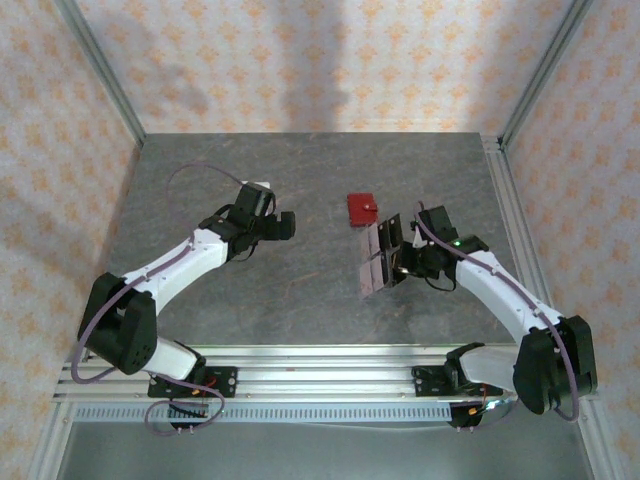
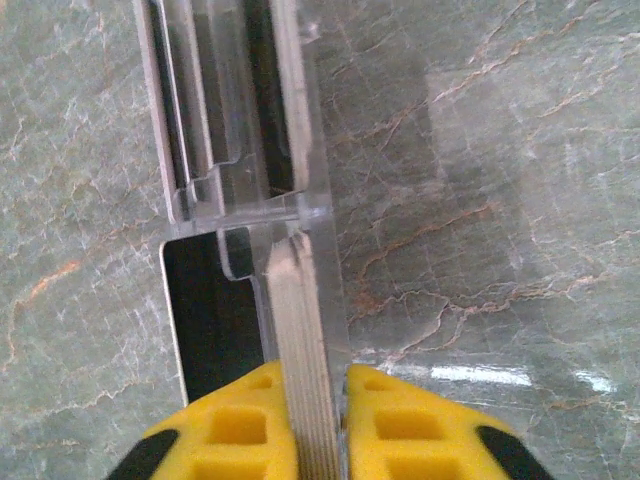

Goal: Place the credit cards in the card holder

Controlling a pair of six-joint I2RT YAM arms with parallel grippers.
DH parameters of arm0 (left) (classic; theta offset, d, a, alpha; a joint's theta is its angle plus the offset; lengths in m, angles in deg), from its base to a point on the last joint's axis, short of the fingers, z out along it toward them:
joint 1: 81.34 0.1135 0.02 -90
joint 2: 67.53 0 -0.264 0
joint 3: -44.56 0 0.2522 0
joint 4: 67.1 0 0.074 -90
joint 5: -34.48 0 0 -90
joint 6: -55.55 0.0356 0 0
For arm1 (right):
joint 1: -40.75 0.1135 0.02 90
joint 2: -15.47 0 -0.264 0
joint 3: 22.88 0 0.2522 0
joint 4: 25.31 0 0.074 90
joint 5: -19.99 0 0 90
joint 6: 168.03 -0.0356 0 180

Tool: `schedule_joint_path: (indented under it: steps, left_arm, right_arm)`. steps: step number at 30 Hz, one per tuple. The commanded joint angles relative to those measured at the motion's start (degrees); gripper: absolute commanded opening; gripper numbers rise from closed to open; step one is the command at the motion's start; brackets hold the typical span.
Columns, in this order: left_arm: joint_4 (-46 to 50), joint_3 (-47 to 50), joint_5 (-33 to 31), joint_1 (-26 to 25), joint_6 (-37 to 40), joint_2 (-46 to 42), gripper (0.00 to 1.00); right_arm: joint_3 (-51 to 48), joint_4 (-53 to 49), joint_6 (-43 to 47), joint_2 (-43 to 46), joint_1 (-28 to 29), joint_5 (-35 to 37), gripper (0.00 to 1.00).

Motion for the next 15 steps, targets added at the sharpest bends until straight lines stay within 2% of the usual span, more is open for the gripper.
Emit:
schedule_joint_path:
  steps: [1,15]
  left_arm:
    - [1.4,-1.8,0.0,-0.6,-0.2,0.4,1.00]
    - [1.7,-1.9,0.2,-0.7,0.1,0.2,1.00]
  right_arm:
    - [-0.9,-3.8,0.6,-0.3,0.0,4.8,0.08]
    - [5.1,-8.6,3.7,-2.3,-0.2,21.4,0.06]
